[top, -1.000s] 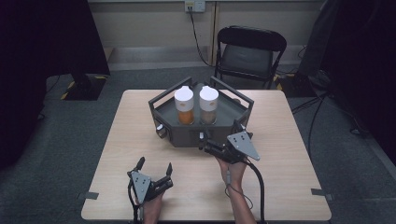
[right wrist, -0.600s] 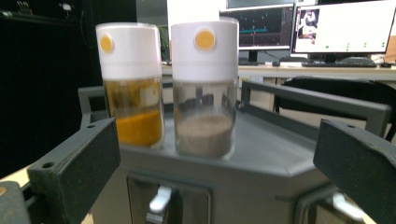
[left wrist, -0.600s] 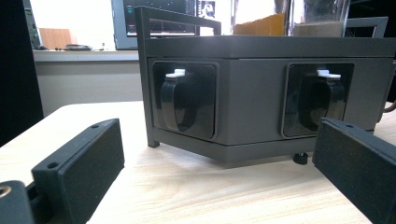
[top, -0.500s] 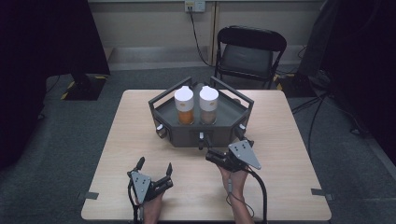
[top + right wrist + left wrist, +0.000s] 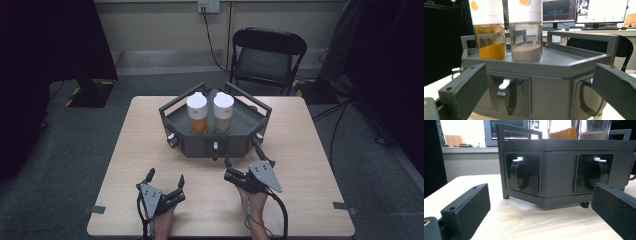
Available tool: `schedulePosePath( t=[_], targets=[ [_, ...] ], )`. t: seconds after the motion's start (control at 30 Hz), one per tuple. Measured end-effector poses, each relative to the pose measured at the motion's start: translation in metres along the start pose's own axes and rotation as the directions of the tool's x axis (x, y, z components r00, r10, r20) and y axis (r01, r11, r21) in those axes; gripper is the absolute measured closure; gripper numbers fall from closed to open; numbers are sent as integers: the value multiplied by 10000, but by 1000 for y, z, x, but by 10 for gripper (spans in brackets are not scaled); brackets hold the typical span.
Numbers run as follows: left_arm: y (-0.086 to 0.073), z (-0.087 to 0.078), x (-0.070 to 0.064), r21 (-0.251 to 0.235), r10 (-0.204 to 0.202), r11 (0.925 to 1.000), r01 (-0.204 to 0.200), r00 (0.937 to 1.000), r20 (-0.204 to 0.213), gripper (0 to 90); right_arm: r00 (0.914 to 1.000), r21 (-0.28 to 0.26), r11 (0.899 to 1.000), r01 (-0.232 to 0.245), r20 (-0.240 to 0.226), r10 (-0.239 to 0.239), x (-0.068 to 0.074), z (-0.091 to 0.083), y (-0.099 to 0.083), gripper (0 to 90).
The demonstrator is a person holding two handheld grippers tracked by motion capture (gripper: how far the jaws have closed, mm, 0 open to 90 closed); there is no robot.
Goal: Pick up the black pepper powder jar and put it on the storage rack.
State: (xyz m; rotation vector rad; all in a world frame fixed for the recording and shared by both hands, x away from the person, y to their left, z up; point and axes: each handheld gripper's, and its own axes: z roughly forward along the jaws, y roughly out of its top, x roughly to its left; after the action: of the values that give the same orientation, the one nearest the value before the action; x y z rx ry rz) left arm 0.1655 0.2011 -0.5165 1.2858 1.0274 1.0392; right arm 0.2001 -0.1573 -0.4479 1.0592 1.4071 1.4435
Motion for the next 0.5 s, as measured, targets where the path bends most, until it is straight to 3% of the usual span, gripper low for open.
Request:
schedulePosePath(
  t=[0.27,0.5],
  targets=[
    [0,0,0,1,0,10000,0,10000,10,16,9996,20,9996,284,26,-284,4,-6,-7,0],
    [0,0,0,0,1,10000,-1,10000,11,16,9998,158,9998,108,149,-111,4,-12,-18,0]
  ],
)
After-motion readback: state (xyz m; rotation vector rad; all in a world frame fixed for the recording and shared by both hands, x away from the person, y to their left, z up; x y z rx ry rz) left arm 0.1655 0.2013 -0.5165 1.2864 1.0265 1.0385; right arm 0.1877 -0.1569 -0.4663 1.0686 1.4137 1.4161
